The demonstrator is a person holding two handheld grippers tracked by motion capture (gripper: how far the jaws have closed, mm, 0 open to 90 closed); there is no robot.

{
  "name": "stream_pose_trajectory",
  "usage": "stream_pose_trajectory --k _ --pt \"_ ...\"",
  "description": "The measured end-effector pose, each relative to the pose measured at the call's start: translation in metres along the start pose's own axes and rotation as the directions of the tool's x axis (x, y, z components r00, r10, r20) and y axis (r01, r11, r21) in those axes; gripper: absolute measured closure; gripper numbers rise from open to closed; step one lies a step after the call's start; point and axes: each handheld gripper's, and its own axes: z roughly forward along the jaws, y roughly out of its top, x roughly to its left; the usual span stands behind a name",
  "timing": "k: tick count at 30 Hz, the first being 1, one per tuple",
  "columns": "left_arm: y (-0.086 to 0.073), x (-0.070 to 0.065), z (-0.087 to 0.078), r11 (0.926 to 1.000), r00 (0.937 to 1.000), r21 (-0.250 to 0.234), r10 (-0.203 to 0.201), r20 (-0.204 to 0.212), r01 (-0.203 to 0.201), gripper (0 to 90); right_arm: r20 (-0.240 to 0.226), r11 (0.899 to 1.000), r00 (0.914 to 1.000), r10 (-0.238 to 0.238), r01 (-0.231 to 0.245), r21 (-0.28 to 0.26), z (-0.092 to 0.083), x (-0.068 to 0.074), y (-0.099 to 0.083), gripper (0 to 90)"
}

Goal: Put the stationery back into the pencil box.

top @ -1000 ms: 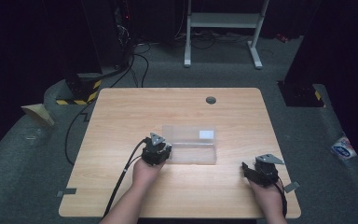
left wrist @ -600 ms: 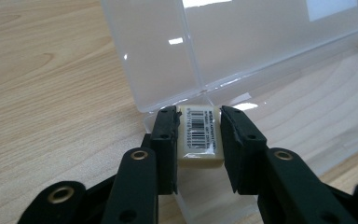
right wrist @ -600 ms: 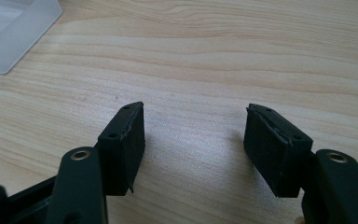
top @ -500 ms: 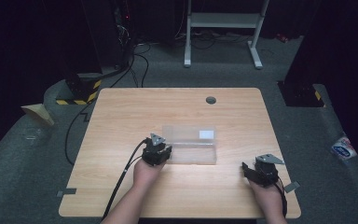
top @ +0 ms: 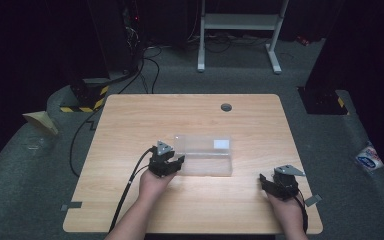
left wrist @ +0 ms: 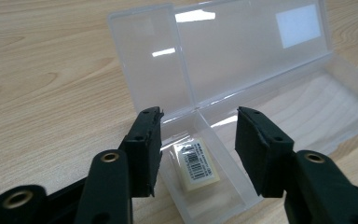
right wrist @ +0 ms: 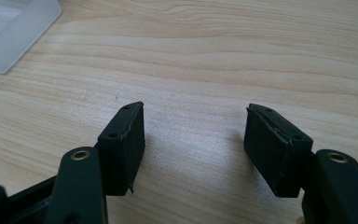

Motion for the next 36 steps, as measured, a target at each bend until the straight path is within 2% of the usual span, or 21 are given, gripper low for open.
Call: stream_pose_trajectory --k 3,4,7,9,13,22,26,29,33,36 --pt "0.0 0.003 -0.002 1.0 0.9999 0.001 -0.005 0.009 0.005 46.9 0.0 1.0 1.0 0.0 0.0 0.0 0.0 0.0 0.0 38.0" --pt "-0.001 0.004 -0.004 0.9999 0.9998 -0.001 0.016 -0.009 -0.016 45.5 -0.002 1.0 1.0 -0.001 0.001 0.0 0.0 0.0 0.0 37.9" --pt "-0.002 0.004 -0.005 0.9995 0.9995 -0.001 0.031 -0.01 -0.031 43.1 -0.002 1.0 1.0 0.001 -0.001 -0.001 0.0 0.0 0.0 37.8" --pt "-0.002 0.007 -0.007 0.9996 0.9997 -0.013 0.025 0.002 -0.025 40.8 -0.002 1.0 1.0 0.0 0.0 -0.001 0.0 0.0 0.0 37.9" --pt "-0.005 0.012 -0.012 0.9992 0.9996 -0.032 0.025 -0.01 -0.025 38.1 -0.002 1.0 1.0 0.001 -0.001 -0.001 0.0 0.0 0.0 37.8" --pt "-0.012 0.026 -0.026 0.9994 0.9996 -0.02 0.028 -0.001 -0.028 24.9 -0.001 1.0 1.0 0.0 0.0 0.001 0.0 0.0 0.0 37.9" --pt "-0.019 0.033 -0.033 0.9998 0.9999 -0.011 0.015 0.003 -0.015 20.7 -0.002 1.0 1.0 0.001 -0.001 -0.001 0.0 0.0 0.0 37.8" --pt "-0.025 0.04 -0.038 0.9998 0.9997 -0.005 0.02 -0.01 -0.02 19.0 -0.001 1.0 1.0 0.0 0.0 0.001 0.0 0.0 0.0 37.8" --pt "-0.035 0.053 -0.045 1.0 0.9993 0.004 0.0 -0.037 0.0 16.8 -0.001 1.0 1.0 -0.001 0.001 0.0 0.0 0.0 0.0 37.8" --pt "-0.043 0.065 -0.051 0.9998 0.9981 0.021 0.002 -0.062 0.0 15.5 0.0 1.0 1.0 -0.002 0.002 0.0 0.0 0.0 0.0 37.9"
